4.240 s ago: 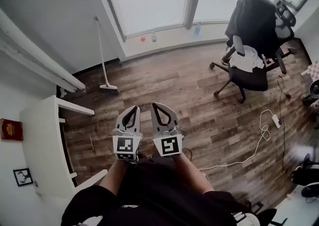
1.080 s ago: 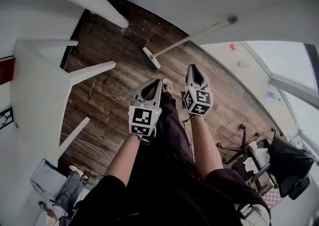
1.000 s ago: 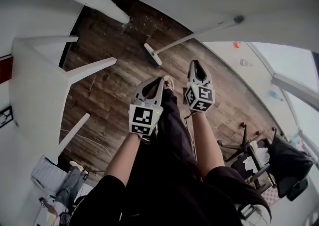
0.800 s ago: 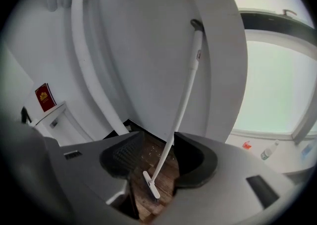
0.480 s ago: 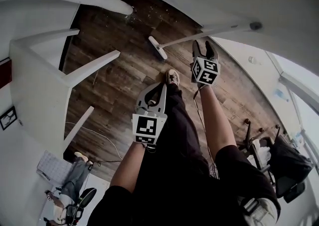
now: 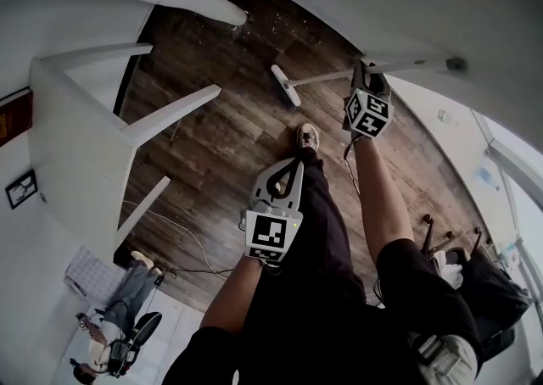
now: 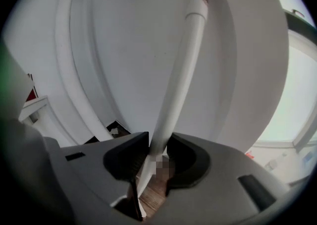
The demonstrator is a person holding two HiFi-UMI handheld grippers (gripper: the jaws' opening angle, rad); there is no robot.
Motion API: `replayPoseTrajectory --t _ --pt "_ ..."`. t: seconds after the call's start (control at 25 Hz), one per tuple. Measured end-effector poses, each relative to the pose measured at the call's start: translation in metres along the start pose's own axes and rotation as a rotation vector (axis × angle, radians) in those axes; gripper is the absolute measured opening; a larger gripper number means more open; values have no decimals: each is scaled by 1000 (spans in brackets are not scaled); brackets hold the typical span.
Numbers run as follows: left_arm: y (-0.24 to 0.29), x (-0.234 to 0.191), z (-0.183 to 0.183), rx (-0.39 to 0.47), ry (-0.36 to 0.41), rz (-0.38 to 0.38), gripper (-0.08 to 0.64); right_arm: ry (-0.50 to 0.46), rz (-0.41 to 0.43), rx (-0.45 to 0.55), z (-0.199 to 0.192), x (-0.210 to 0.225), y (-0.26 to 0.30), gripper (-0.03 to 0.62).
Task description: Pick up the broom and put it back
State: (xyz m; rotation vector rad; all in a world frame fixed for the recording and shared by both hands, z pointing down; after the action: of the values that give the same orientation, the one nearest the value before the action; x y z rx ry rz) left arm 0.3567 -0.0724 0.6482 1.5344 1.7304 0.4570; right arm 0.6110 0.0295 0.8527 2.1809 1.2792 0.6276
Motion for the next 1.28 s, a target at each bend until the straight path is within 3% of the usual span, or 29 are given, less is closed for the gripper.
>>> replayPoseTrajectory --t 0.36,0.68,0.8,0.96,1.16,1.28 --pt "-12 -5 -8 20 -3 13 2 -48 171 37 -1 -54 -45 107" --pt "-63 3 -10 115 0 24 2 -314 328 48 -19 -132 -152 101" --pt "-98 2 -15 143 31 11 2 -384 315 62 -16 -148 -194 101" --pt "-135 -10 -19 232 91 9 2 -446 254 176 12 -148 -228 101" --pt "-194 -14 -44 342 77 25 2 -465 185 299 47 -144 -312 101" --pt "-234 -12 -71 395 50 46 2 -448 180 353 43 -153 -375 101"
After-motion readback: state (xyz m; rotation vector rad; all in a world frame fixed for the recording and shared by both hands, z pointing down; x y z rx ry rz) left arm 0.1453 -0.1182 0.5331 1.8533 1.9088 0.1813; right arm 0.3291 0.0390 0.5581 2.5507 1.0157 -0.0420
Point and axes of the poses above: the fingertips, and each gripper's own axes: y forward along the fingers, x to its right, z out of its top, the point moved 9 cm from there along -y, backward along the fingers, and after that the axes turned 5 degrees about -z, right-handed, at the moved point
